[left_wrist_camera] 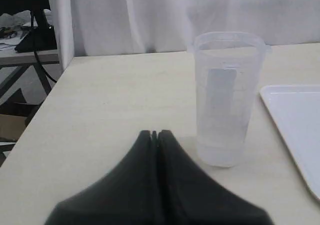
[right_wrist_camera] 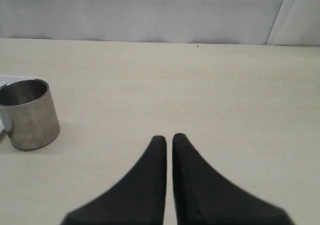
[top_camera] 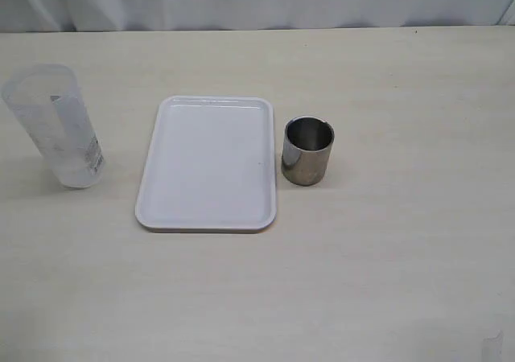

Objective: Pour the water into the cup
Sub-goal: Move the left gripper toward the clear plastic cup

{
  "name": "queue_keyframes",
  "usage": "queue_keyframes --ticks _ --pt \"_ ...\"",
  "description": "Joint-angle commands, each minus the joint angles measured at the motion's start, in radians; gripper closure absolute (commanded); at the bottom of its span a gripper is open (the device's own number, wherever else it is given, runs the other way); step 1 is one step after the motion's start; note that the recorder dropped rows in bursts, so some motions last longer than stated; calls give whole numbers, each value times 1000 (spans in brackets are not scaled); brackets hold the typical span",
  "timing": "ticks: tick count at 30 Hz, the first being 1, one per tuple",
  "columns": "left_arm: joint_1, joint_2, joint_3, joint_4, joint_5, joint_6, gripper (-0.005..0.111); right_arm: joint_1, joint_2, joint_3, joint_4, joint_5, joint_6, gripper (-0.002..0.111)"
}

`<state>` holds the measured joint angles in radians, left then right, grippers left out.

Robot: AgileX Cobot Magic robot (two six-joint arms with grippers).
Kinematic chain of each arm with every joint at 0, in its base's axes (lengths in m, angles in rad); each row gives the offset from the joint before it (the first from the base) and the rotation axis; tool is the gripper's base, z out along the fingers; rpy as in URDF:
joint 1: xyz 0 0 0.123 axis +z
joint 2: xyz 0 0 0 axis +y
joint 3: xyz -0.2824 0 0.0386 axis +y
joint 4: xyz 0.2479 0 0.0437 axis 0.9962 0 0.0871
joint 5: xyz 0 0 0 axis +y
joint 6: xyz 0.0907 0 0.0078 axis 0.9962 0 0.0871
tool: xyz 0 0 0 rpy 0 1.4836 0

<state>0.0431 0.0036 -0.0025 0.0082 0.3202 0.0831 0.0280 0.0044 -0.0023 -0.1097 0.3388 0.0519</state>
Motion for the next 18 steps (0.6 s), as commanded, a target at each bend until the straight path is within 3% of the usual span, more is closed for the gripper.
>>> queue_keyframes --ticks 1,6,18 --pt "-9 -4 2 56 -29 -2 107 -2 -4 2 4 3 -7 104" --pt "-9 -4 2 -8 -163 -5 107 -2 -4 2 4 -17 -7 104" --pt "-9 -4 2 -28 -635 -60 107 -2 -4 2 -9 -325 -24 104"
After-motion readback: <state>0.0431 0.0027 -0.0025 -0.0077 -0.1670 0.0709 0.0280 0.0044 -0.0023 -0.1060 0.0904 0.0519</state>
